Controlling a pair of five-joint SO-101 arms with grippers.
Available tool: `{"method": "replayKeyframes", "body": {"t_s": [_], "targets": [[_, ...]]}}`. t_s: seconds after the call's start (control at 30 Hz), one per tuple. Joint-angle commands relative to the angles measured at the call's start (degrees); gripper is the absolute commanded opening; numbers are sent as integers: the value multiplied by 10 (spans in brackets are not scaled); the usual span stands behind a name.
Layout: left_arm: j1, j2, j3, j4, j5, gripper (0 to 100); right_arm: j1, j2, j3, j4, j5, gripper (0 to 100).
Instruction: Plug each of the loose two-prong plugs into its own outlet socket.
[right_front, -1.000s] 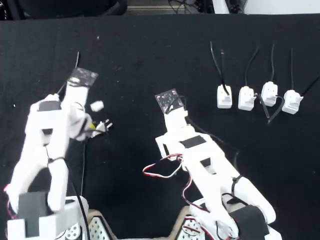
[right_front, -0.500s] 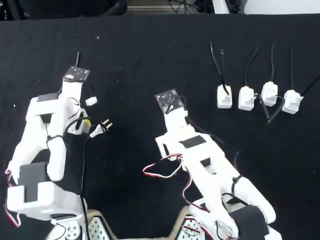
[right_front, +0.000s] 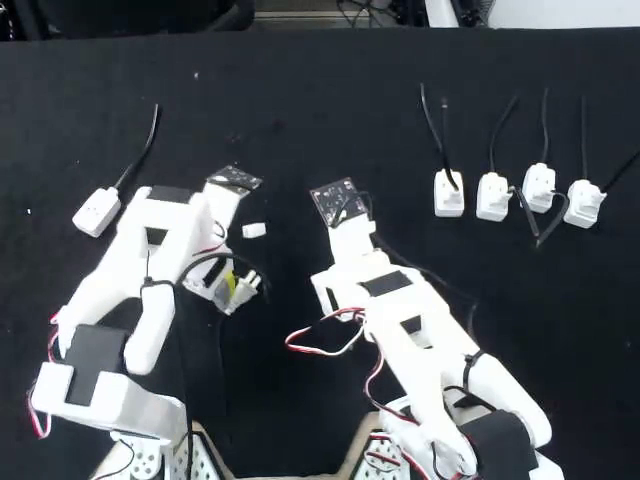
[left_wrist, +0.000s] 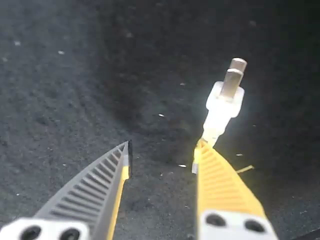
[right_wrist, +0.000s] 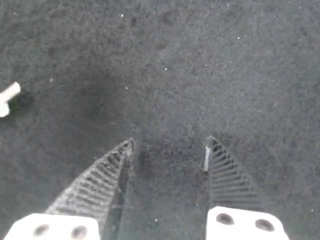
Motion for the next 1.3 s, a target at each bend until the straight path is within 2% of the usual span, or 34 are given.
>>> {"method": "replayKeyframes", "body": {"t_s": [0.0, 0.13, 0.37, 0.5, 0.6, 0.83, 0.97, 1.1, 1.27], "targets": [[4, -85, -23, 31, 6, 209, 7, -22, -29, 2, -5, 204], [-9, -158, 10, 42, 4, 209, 7, -22, -29, 2, -8, 204], [-86, -197, 145, -95, 2, 209, 7, -22, -29, 2, -8, 204], [-93, -191, 190, -121, 2, 209, 7, -22, -29, 2, -8, 204], [-65, -195, 196, -120, 2, 209, 7, -22, -29, 2, -8, 204], [90, -195, 193, -100, 6, 209, 7, -22, -29, 2, -8, 204], [135, -195, 184, -100, 6, 209, 7, -22, -29, 2, -8, 204], [108, -196, 145, -73, 19, 209, 7, -22, -29, 2, -8, 204], [-13, -196, 21, 39, 19, 209, 7, -22, -29, 2, -8, 204]]}}
